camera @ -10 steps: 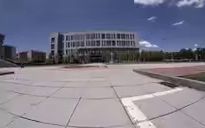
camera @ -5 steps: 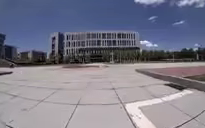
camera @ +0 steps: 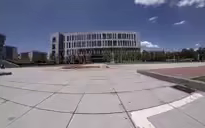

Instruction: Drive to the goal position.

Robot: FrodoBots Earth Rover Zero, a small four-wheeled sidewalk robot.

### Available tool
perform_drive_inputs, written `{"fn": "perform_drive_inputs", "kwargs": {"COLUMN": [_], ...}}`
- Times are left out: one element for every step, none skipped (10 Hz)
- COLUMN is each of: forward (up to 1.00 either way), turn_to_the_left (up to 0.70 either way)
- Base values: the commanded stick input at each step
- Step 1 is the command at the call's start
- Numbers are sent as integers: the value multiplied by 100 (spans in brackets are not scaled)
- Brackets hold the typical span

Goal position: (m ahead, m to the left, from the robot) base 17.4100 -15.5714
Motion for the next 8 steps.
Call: {"fn": "perform_drive_inputs", "kwargs": {"forward": [50, 50, 50, 50, 50, 50, 50, 50], "turn_to_the_left": [0, 0, 0, 0, 0, 0, 0, 0]}}
